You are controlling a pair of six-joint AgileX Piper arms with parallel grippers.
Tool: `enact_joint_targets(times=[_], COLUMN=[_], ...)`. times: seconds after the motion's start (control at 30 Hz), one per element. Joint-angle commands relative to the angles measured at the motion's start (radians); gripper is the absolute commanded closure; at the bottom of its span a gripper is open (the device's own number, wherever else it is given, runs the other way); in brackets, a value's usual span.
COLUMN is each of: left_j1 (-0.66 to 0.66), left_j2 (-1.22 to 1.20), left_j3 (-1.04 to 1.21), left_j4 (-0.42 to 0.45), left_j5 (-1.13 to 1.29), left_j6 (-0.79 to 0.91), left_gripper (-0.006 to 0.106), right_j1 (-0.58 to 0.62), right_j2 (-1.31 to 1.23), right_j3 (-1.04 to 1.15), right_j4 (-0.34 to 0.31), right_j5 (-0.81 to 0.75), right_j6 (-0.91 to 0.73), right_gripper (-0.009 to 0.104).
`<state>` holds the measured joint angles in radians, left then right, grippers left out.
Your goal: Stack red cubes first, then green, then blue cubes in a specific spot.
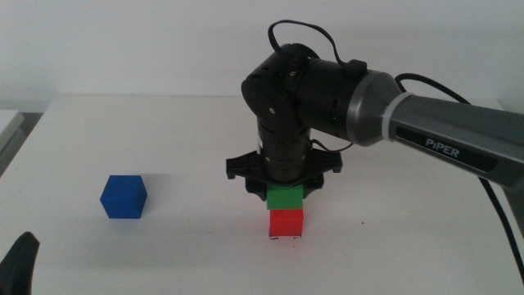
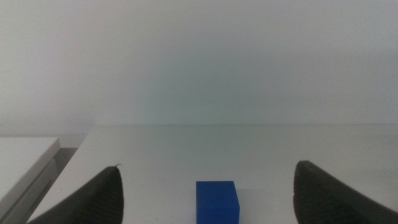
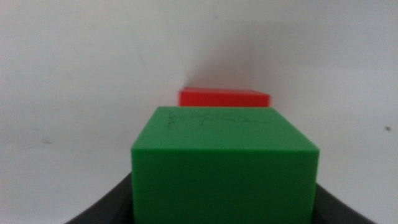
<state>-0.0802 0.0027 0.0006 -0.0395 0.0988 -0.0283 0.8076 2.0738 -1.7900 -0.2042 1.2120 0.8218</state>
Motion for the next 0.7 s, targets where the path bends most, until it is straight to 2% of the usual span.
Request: enact_joint_targets(times=[0.0,0.67], left_j1=[-0.001,-0.001], left_j2=[-0.003,-0.003], left_j3=[-0.001,-0.001], left_j4=[-0.002,-0.002], left_j5=[-0.013,-0.013], left_j6=[-0.002,-0.002], left_gripper=[0.007,0.007], right_j1=[0.002,-0.003], right_j2=[-0.027,0.017], right_j3=[0.03,0.034], right_j4=[-0.032,-0.022], right_j5=[0.009,0.009], right_j6=[-0.007,0.018], right_gripper=[0.072,0.072])
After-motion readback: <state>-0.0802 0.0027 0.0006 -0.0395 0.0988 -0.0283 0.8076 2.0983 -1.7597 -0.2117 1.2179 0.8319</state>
